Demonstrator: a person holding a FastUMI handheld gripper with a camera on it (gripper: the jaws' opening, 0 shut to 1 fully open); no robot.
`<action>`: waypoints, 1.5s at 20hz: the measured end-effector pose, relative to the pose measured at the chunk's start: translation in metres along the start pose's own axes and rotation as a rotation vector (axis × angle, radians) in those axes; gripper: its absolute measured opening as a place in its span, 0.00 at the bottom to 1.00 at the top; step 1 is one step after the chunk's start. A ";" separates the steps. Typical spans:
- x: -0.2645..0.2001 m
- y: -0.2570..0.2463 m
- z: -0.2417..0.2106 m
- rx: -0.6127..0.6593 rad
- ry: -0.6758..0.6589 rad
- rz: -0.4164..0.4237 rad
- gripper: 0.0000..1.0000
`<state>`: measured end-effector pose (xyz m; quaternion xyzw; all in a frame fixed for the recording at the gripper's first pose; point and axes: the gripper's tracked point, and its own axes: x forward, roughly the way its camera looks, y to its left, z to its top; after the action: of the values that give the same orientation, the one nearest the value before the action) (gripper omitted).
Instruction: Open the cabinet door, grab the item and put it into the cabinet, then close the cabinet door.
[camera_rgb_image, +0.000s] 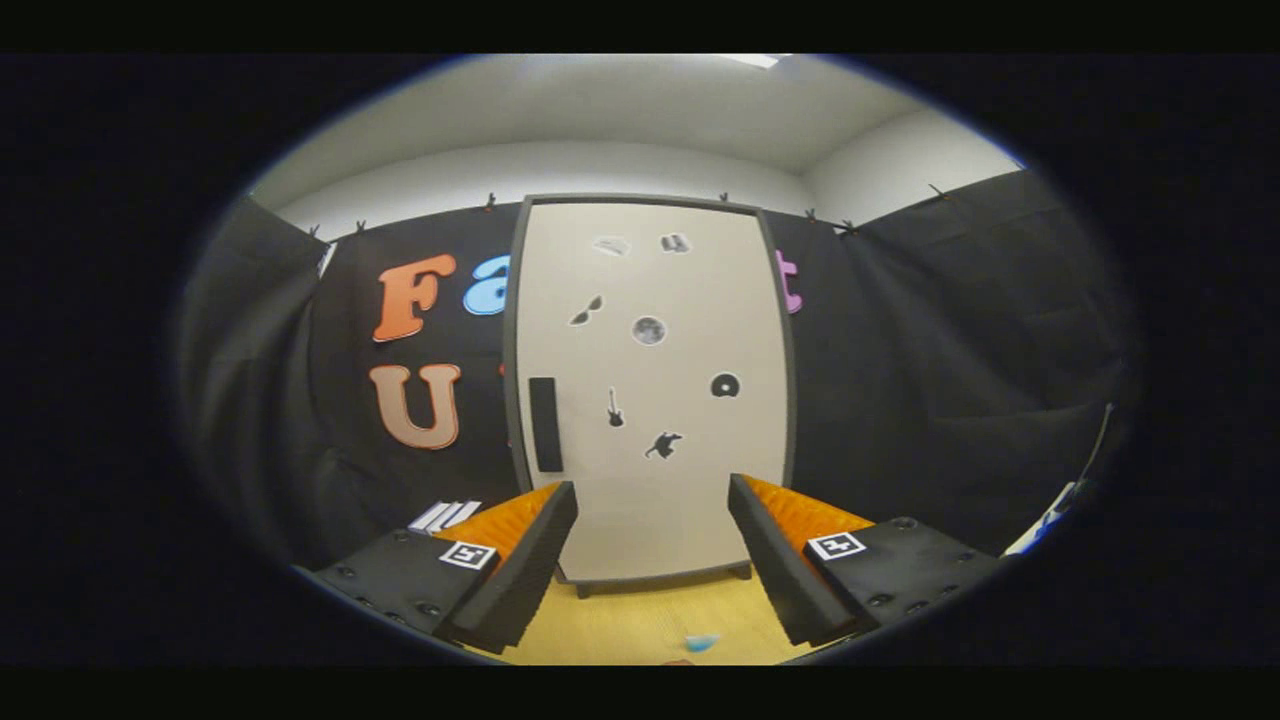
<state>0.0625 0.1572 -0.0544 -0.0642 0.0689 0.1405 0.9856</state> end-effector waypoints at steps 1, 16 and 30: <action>0.017 0.017 0.001 -0.007 0.006 0.029 0.98; 0.195 0.081 -0.012 -0.049 0.126 0.073 0.77; 0.147 0.071 -0.014 0.044 0.142 0.171 0.20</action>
<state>0.1800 0.2622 -0.0989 -0.0462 0.1470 0.2176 0.9638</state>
